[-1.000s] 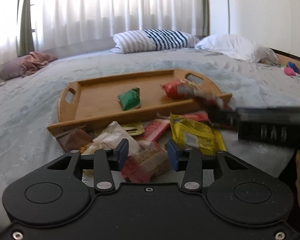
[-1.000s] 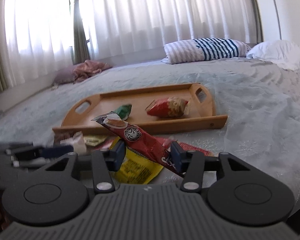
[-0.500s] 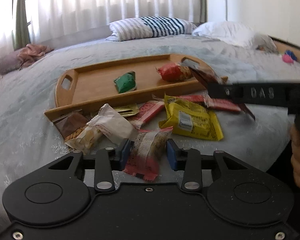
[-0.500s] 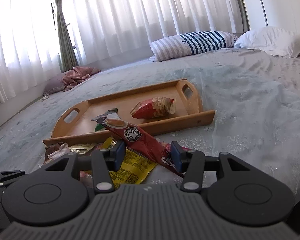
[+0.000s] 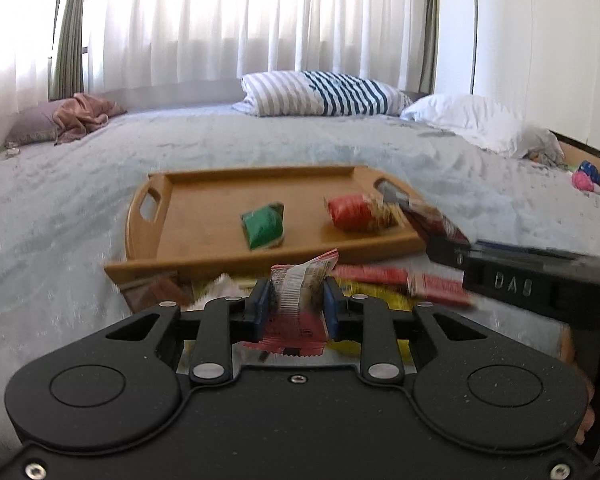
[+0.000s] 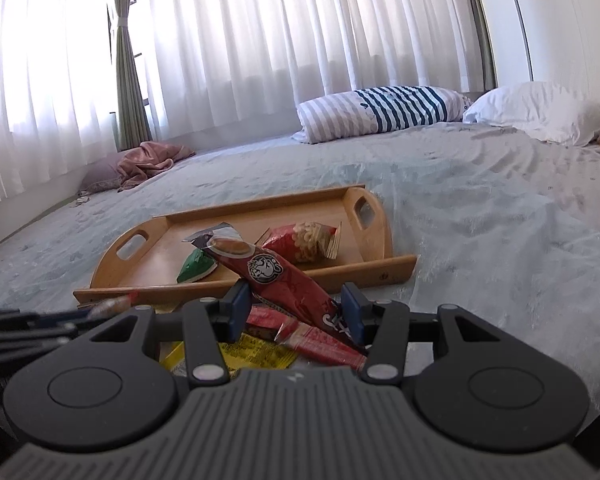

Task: Organize snacks
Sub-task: 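Place the wafer packet and MXP bar on the tray with both tools, then open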

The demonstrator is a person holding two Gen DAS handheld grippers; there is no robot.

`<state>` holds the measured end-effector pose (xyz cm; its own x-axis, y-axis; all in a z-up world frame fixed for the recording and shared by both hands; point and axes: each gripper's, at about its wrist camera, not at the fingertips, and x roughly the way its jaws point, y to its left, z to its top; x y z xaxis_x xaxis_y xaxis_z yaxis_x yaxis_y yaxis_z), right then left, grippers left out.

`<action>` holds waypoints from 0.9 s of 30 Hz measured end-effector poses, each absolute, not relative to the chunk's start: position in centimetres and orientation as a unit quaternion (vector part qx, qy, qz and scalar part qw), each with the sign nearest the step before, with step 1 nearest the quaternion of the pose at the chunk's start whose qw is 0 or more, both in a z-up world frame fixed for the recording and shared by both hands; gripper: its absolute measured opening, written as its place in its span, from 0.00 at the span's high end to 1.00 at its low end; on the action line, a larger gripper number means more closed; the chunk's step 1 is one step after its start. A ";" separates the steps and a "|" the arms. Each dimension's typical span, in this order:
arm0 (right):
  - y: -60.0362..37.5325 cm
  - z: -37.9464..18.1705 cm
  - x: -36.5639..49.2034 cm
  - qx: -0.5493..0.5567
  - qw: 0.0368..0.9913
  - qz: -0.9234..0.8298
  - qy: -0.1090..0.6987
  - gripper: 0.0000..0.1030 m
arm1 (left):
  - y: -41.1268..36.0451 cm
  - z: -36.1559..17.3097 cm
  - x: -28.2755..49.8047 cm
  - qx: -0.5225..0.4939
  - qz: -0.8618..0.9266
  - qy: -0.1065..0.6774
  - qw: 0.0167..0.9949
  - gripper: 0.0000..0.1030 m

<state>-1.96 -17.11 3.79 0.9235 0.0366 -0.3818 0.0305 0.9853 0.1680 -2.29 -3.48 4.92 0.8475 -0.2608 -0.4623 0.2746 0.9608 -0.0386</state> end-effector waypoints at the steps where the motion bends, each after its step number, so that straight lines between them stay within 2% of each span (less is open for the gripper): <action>1: -17.1 3.8 -1.9 0.084 0.977 0.002 0.195 0.48 | -3.5 5.1 -2.2 0.014 -0.139 0.234 0.962 0.75; 27: -18.6 6.5 4.1 0.045 0.985 0.020 0.164 0.48 | -1.5 7.5 5.0 -0.005 -0.088 0.209 0.974 0.75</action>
